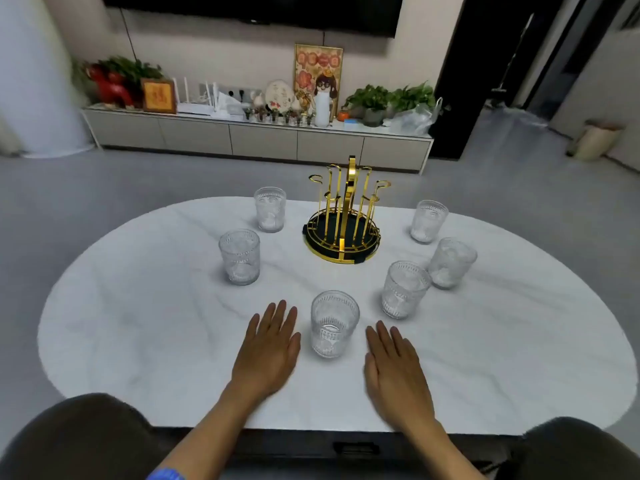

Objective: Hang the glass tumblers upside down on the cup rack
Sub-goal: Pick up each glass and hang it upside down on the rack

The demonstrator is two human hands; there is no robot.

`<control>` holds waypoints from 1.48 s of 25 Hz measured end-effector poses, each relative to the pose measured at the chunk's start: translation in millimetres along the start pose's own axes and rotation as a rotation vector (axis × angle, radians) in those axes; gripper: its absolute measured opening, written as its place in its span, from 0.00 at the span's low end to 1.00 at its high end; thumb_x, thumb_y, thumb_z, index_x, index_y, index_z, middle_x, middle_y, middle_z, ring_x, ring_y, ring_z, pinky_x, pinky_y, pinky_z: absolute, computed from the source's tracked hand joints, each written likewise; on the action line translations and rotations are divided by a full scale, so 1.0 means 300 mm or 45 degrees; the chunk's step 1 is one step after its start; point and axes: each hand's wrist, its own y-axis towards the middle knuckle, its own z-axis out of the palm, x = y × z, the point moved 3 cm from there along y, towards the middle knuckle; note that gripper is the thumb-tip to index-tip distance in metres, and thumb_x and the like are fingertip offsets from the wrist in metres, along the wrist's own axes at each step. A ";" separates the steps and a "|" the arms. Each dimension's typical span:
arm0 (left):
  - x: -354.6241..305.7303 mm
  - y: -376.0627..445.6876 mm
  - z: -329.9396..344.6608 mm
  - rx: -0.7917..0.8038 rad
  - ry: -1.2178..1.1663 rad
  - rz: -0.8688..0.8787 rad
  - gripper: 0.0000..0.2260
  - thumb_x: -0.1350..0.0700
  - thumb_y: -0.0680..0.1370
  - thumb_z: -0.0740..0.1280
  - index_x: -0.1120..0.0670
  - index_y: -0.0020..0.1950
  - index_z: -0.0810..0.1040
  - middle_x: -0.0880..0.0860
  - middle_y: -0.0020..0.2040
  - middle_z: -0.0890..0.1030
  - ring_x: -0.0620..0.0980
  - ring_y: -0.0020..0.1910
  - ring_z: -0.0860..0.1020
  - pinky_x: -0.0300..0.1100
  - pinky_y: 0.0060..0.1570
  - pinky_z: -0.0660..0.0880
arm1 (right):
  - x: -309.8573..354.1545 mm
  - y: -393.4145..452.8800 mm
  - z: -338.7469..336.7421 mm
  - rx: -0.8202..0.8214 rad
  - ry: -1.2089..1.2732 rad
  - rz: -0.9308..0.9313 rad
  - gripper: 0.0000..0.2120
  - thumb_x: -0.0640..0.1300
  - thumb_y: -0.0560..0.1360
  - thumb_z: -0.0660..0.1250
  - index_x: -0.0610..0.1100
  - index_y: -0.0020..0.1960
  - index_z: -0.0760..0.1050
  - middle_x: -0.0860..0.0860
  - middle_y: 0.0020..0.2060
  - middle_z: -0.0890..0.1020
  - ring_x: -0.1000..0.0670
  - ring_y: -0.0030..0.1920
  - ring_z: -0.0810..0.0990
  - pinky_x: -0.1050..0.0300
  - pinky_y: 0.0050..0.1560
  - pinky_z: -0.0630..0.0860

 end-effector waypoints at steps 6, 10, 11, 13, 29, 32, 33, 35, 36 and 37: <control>-0.024 -0.016 -0.039 0.196 -0.281 -0.122 0.28 0.51 0.81 0.54 0.48 0.80 0.49 0.50 0.81 0.46 0.48 0.79 0.41 0.50 0.74 0.36 | 0.013 -0.010 -0.015 -0.008 0.066 0.050 0.24 0.49 0.81 0.48 0.48 0.77 0.58 0.49 0.78 0.58 0.46 0.77 0.54 0.50 0.75 0.49; -0.070 0.015 -0.101 0.266 -1.148 -0.183 0.46 0.51 0.62 0.69 0.34 0.75 0.51 0.44 0.77 0.60 0.46 0.77 0.56 0.55 0.75 0.51 | 0.009 0.018 -0.055 -0.096 0.322 0.188 0.19 0.47 0.76 0.62 0.46 0.67 0.72 0.49 0.66 0.76 0.44 0.67 0.70 0.50 0.67 0.65; -0.098 0.014 -0.112 0.215 -1.198 -0.112 0.47 0.49 0.61 0.72 0.31 0.74 0.51 0.42 0.76 0.62 0.43 0.75 0.59 0.53 0.74 0.58 | 0.022 0.035 -0.075 -0.063 0.485 0.291 0.18 0.47 0.75 0.64 0.48 0.64 0.73 0.51 0.61 0.78 0.45 0.62 0.74 0.50 0.63 0.68; -0.147 0.008 -0.120 0.079 -1.175 -0.038 0.47 0.44 0.61 0.77 0.33 0.74 0.54 0.38 0.72 0.66 0.39 0.71 0.65 0.45 0.69 0.66 | 0.061 0.067 -0.105 0.067 0.885 0.546 0.14 0.50 0.74 0.64 0.52 0.59 0.72 0.53 0.50 0.83 0.47 0.50 0.81 0.50 0.53 0.75; -0.279 0.381 -0.671 0.258 -1.119 0.686 0.32 0.64 0.71 0.70 0.46 0.72 0.68 0.46 0.70 0.73 0.44 0.68 0.72 0.45 0.66 0.71 | 0.051 0.450 -0.543 0.083 2.394 0.656 0.22 0.57 0.70 0.69 0.45 0.58 0.78 0.41 0.47 0.84 0.43 0.34 0.84 0.54 0.25 0.78; -0.270 0.628 -0.712 -0.267 -0.774 0.401 0.19 0.61 0.78 0.63 0.49 0.67 0.75 0.50 0.68 0.76 0.47 0.66 0.72 0.50 0.66 0.70 | -0.034 0.594 -0.657 -0.511 1.794 0.403 0.17 0.56 0.72 0.70 0.51 0.57 0.74 0.44 0.50 0.83 0.50 0.37 0.86 0.55 0.28 0.79; -0.282 0.699 -0.705 -0.381 -0.581 0.374 0.17 0.59 0.80 0.61 0.50 0.68 0.74 0.51 0.69 0.75 0.49 0.67 0.71 0.48 0.66 0.68 | -0.048 0.641 -0.675 -0.632 1.520 0.290 0.18 0.58 0.72 0.70 0.53 0.57 0.72 0.46 0.52 0.82 0.51 0.39 0.85 0.55 0.29 0.79; -0.313 0.826 -0.668 -0.377 -0.230 0.427 0.18 0.57 0.81 0.59 0.53 0.71 0.71 0.53 0.72 0.72 0.52 0.71 0.67 0.48 0.67 0.64 | -0.049 0.728 -0.679 -0.729 0.982 0.073 0.22 0.60 0.71 0.70 0.56 0.61 0.69 0.49 0.53 0.78 0.50 0.43 0.81 0.58 0.33 0.77; -0.319 0.875 -0.643 -0.310 -0.123 0.426 0.18 0.55 0.82 0.58 0.53 0.72 0.70 0.53 0.73 0.71 0.53 0.71 0.66 0.49 0.68 0.63 | -0.043 0.762 -0.664 -0.729 0.776 -0.013 0.24 0.61 0.71 0.70 0.56 0.63 0.68 0.50 0.53 0.76 0.50 0.44 0.78 0.62 0.34 0.74; -0.318 0.909 -0.623 -0.262 -0.075 0.407 0.17 0.54 0.82 0.57 0.54 0.71 0.70 0.54 0.72 0.72 0.54 0.71 0.67 0.51 0.67 0.64 | -0.036 0.788 -0.644 -0.716 0.630 -0.081 0.26 0.61 0.71 0.70 0.55 0.65 0.68 0.50 0.53 0.74 0.51 0.44 0.76 0.64 0.35 0.72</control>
